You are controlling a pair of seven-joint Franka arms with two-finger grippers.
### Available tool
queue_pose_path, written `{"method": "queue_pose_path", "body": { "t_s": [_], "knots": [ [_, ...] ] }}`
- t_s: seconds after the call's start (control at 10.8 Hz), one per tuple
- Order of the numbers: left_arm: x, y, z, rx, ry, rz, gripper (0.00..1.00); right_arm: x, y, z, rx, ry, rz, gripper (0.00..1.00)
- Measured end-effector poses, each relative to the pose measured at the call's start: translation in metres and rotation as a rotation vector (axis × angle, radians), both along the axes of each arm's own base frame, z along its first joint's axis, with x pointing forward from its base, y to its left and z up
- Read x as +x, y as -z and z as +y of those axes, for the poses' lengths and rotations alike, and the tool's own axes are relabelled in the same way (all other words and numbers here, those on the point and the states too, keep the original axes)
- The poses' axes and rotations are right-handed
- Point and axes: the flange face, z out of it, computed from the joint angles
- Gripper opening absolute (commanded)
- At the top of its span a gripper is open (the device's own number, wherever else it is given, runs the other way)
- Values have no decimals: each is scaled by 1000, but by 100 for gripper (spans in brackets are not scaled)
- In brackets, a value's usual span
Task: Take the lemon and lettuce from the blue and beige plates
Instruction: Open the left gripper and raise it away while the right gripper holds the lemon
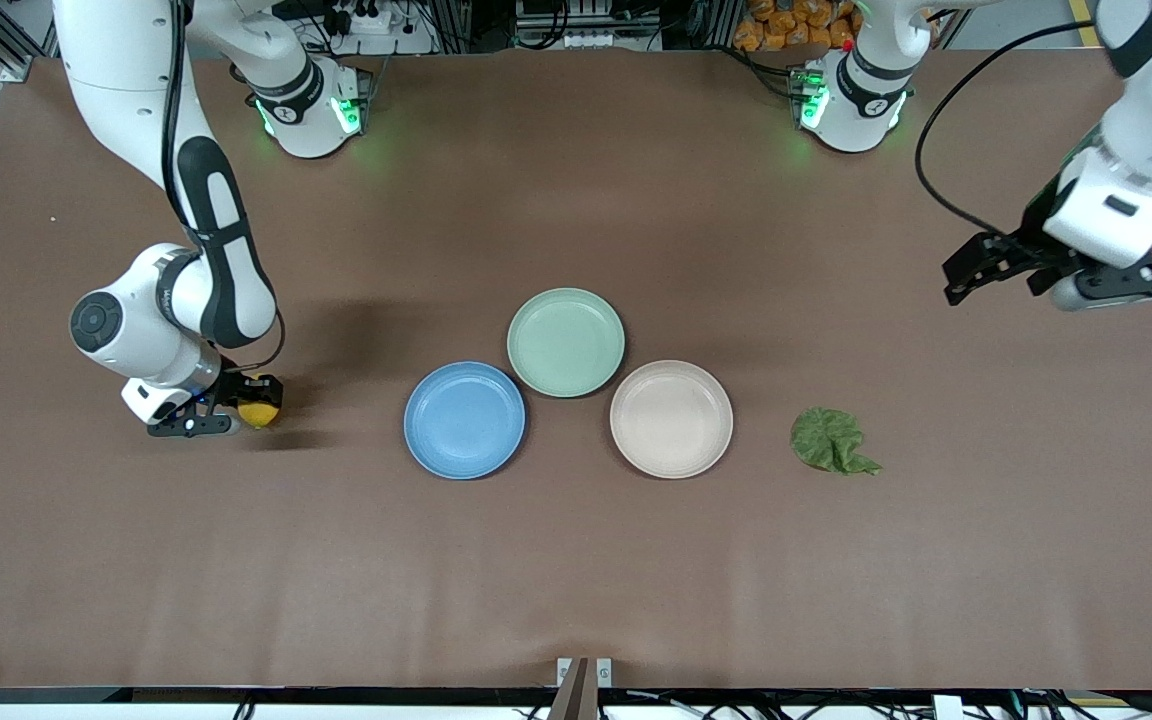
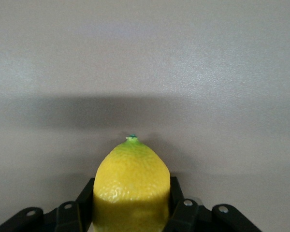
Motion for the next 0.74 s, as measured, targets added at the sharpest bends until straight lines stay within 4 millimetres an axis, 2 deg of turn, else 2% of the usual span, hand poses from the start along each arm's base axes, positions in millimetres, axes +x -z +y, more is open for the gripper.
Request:
{"method": "queue_pose_path", "body": {
  "t_s": [0.19, 0.46, 0.74],
  "knots": [
    [-3, -21, 3, 0, -5, 10, 100, 0, 0, 0, 0, 1, -1, 100],
    [-7, -45, 5, 0, -3, 16, 100, -1, 6, 7, 6, -2, 3, 100],
    [-2, -44, 8, 10, 77, 38, 100, 7, -5, 11, 27, -7, -4, 100]
  ]
}}
